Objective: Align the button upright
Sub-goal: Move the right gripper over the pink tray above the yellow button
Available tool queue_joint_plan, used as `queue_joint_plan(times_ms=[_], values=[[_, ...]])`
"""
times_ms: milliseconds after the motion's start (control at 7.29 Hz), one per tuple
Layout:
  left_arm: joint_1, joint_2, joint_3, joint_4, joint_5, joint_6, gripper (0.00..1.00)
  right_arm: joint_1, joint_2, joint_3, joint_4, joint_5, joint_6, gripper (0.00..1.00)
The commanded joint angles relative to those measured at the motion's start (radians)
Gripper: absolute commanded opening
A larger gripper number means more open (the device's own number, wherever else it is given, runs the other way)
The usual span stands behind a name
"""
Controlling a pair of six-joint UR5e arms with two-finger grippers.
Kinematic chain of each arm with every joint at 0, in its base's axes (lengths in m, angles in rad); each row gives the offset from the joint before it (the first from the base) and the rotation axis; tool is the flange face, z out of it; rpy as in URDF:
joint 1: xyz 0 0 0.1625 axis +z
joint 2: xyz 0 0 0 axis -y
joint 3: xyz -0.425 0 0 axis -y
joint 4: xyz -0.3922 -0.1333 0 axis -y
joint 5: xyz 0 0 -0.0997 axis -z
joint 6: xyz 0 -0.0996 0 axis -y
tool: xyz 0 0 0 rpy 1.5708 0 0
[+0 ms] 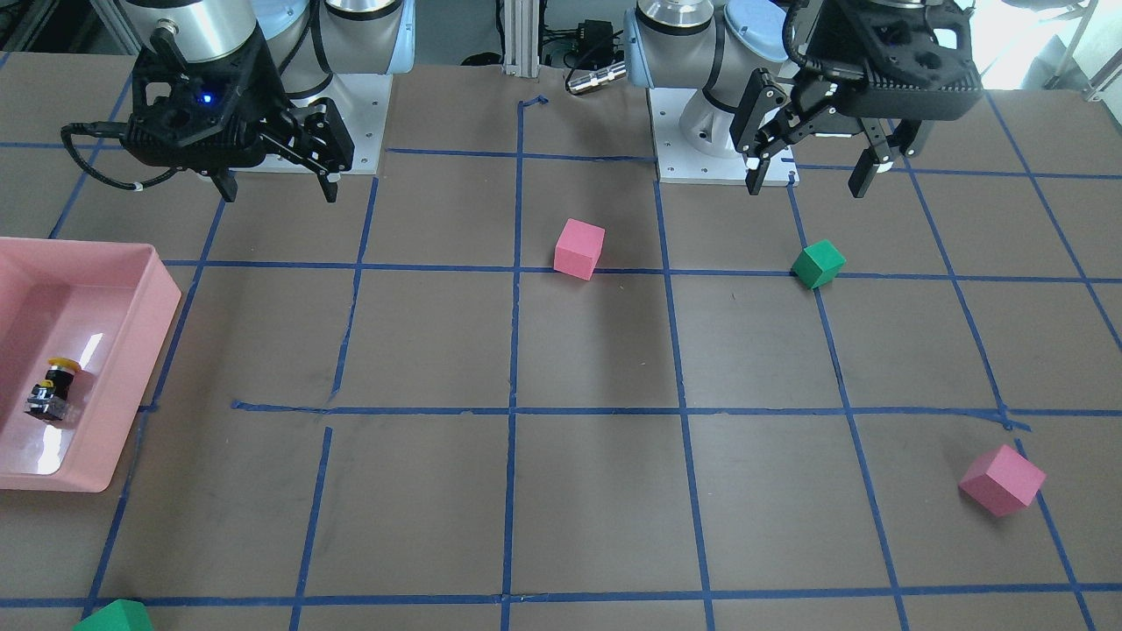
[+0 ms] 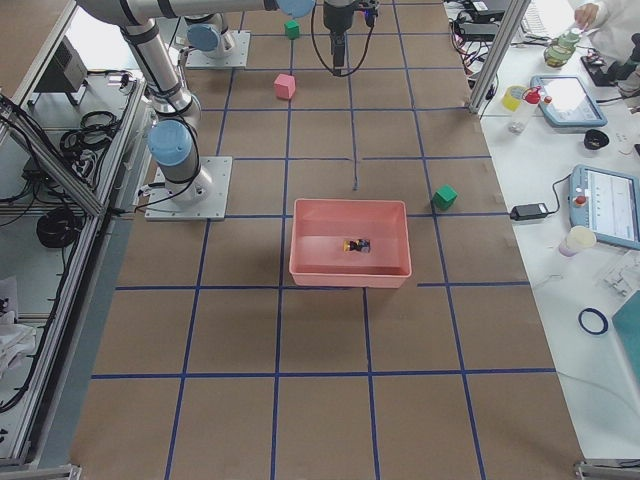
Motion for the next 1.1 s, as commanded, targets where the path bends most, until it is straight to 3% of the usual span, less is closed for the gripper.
queue_joint_plan(times_ms=[0,412,824,961], values=[[0.0,-0.001,-0.001,-0.001,0.0,0.0,1.0,0.001,0.002,0.007,-0.001,-0.002,0.0,1.0],[0.0,-0.004,-0.001,0.002,-0.005,0.0,1.0,-0.066,0.036,-0.013,-0.021,-0.002,-0.027,1.0],[-0.002,-0.004,-0.001,0.002,-0.005,0.0,1.0,-0.386,0.126,-0.003,-0.086,-0.003,-0.384,1.0],[-0.002,-0.004,-0.001,0.002,-0.005,0.0,1.0,-0.477,0.172,0.004,-0.161,-0.011,-0.415,1.0]])
